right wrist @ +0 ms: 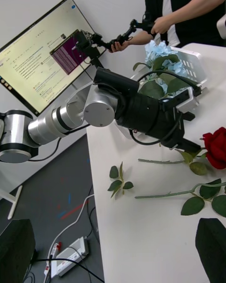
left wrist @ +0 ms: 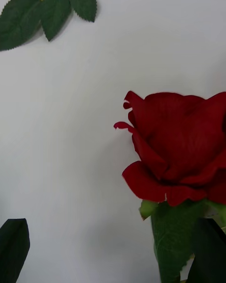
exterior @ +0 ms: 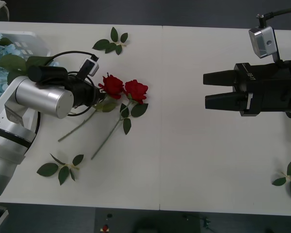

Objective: Put the red flowers into the right box and the blue flowers into the left box

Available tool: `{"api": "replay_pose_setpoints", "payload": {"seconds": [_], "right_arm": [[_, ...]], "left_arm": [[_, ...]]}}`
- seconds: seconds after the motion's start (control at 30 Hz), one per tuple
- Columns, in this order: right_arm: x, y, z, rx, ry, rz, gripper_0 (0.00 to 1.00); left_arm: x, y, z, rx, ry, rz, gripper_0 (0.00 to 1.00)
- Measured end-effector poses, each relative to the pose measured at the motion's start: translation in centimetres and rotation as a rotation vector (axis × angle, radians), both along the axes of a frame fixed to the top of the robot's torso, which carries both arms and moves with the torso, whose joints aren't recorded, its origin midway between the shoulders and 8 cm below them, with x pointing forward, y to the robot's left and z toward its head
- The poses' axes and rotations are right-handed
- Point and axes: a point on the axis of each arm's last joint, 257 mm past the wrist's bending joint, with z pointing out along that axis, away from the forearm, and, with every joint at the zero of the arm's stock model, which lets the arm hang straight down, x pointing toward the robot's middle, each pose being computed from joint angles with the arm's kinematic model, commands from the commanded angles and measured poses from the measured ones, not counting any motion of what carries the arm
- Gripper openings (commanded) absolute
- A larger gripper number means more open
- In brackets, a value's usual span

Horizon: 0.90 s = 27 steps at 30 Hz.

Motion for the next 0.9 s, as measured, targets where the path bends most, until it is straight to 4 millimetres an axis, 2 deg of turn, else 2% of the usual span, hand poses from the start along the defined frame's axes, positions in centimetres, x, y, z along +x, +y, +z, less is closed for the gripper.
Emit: {"api": "replay_pose_setpoints", "payload": {"seconds": [0.3,0.57,0.7,0.83,0.9], "right_arm": [[0.0,0.0,0.0,0.000,0.000,0.000,1.00],[0.0,0.0,0.0,0.000,0.000,0.000,1.00],[0.0,0.0,0.0,0.000,0.000,0.000,1.00],[0.0,0.0,0.0,0.000,0.000,0.000,1.00],[0.0,0.0,0.0,0.000,0.000,0.000,1.00]], "left_arm": [[-0.2,0.3,-1.0,0.022,0.017,0.002,1.00],[-1.7,-2.4,-3.5,0.073,0.054,-0.069,1.00],[-2.2,-2.9,-4.8,0.084,0.077,-0.082,1.00],[-1.9,-3.6,-6.1,0.050,0.072,-0.073,1.00],[-1.4,-4.1,-6.1,0.026,0.049,-0.071,1.00]]}}
